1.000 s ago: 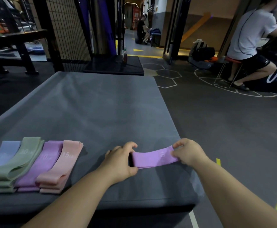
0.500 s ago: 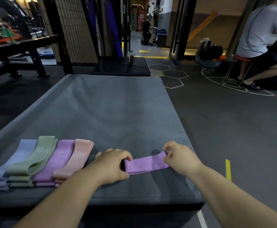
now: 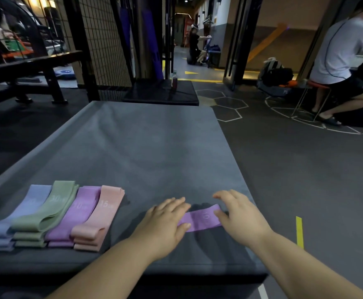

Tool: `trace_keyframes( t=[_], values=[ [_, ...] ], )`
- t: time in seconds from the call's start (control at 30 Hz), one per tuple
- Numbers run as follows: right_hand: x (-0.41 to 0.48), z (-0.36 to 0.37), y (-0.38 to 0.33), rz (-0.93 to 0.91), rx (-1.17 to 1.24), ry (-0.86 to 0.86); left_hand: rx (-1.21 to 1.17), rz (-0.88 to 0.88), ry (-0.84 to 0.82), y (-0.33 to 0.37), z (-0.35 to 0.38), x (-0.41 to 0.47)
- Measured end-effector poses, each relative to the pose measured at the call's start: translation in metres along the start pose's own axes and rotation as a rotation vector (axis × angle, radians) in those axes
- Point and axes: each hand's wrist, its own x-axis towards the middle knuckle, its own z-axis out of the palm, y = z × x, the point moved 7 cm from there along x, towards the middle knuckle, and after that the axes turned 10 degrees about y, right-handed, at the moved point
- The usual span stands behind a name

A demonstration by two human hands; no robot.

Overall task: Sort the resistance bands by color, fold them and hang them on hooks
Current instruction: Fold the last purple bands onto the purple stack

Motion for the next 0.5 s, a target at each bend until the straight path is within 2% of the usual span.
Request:
trace_keyframes(
  t=[0.1, 0.23, 0.5],
  values=[
    [-0.01, 0.017, -0.01, -0.12, -0.036, -0.167, 0.059, 0.026, -0.074, 0.005, 0.015, -0.003],
    [-0.024, 0.034, -0.01, -0.113, -0.124, -0.361, 0.101, 0.019, -0.123, 0.003, 0.029, -0.004],
    [-0.029, 0.042, -0.004, -0.14, -0.233, -0.41, 0.118, -0.007, -0.177, 0.0, 0.036, -0.005]
  ],
)
